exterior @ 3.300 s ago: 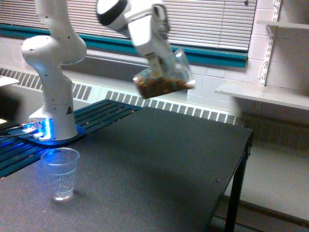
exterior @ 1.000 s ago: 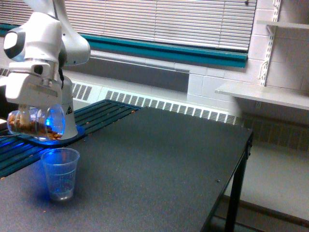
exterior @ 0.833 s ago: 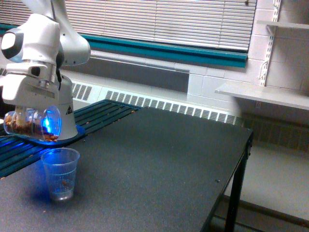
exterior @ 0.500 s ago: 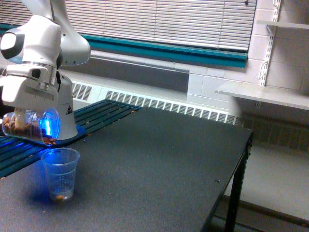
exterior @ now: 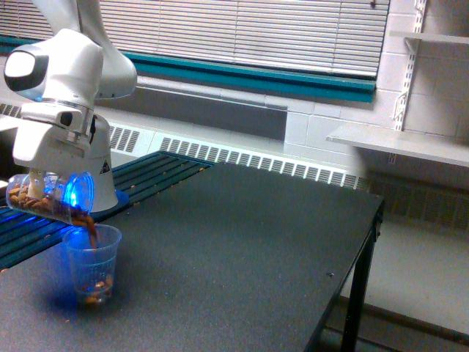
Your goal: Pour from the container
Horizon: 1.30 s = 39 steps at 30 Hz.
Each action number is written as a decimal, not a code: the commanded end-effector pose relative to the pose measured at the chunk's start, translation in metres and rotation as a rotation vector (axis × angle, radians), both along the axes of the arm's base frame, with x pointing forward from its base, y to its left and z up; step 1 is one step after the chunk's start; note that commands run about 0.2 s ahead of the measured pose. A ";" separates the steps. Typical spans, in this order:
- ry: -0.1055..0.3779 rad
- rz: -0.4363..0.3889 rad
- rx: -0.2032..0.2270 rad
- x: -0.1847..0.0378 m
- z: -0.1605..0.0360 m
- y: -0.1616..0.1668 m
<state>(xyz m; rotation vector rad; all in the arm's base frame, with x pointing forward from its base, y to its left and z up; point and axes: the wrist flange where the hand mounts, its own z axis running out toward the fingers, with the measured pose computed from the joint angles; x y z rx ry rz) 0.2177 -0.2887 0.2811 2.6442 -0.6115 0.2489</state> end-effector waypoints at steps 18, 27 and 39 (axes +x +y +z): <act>0.040 0.023 -0.077 0.020 0.016 -0.011; 0.083 0.062 -0.101 0.020 0.018 -0.011; 0.123 0.077 -0.121 0.012 0.020 -0.012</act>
